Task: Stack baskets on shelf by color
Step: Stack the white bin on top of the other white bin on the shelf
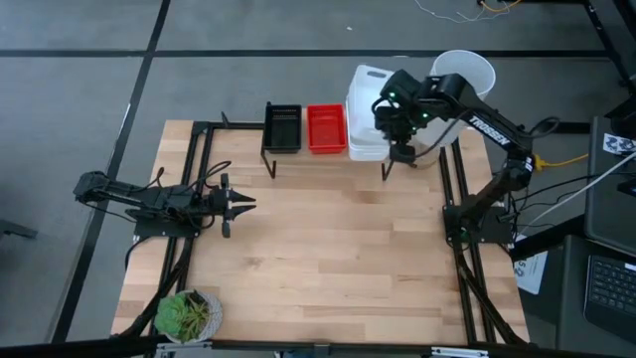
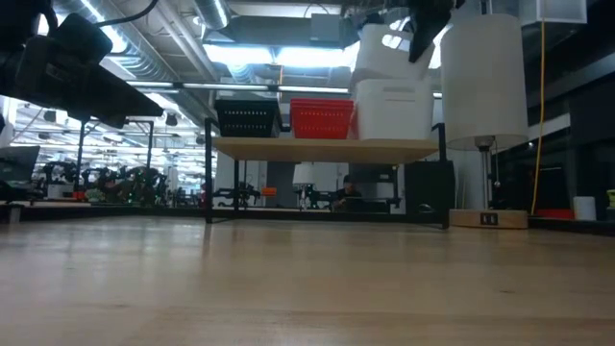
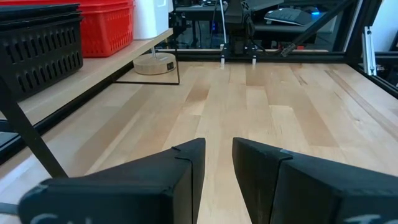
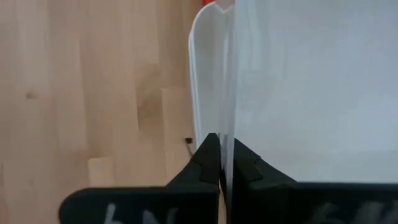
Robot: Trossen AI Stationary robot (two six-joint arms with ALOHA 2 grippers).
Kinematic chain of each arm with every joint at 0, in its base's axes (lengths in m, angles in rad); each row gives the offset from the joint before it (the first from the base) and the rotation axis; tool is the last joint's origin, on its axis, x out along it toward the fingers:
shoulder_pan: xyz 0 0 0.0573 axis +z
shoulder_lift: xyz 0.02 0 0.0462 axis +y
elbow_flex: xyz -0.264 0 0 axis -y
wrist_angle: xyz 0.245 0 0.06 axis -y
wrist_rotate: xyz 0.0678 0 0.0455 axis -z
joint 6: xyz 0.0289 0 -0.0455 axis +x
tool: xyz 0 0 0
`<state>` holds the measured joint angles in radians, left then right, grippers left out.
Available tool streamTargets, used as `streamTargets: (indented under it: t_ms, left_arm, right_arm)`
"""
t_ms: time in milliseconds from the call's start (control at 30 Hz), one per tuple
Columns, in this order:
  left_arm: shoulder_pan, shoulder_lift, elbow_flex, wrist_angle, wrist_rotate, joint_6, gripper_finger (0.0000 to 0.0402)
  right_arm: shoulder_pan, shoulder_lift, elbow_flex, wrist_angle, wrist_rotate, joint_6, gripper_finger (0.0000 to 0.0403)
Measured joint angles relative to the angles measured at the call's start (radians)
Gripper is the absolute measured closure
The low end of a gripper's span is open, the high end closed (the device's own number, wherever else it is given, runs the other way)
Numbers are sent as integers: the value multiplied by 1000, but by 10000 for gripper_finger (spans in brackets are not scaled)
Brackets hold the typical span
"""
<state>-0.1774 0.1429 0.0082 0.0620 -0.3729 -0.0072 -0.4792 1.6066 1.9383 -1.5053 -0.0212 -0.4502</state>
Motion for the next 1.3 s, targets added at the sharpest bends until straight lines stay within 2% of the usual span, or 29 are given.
streamTargets:
  t_ms: [233,700,1100,1300]
  left_arm:
    - [0,0,0,0,0,0,327]
    - [0,0,0,0,0,0,327]
    - [0,0,0,0,0,0,327]
    - [0,0,0,0,0,0,327]
  right_arm:
    - [-1,50,-1,-31,1,1,403]
    - [-1,55,-1,-59,38,3,402]
    - [-1,55,1,-59,38,4,329]
    - [0,55,71,-57,37,8,311]
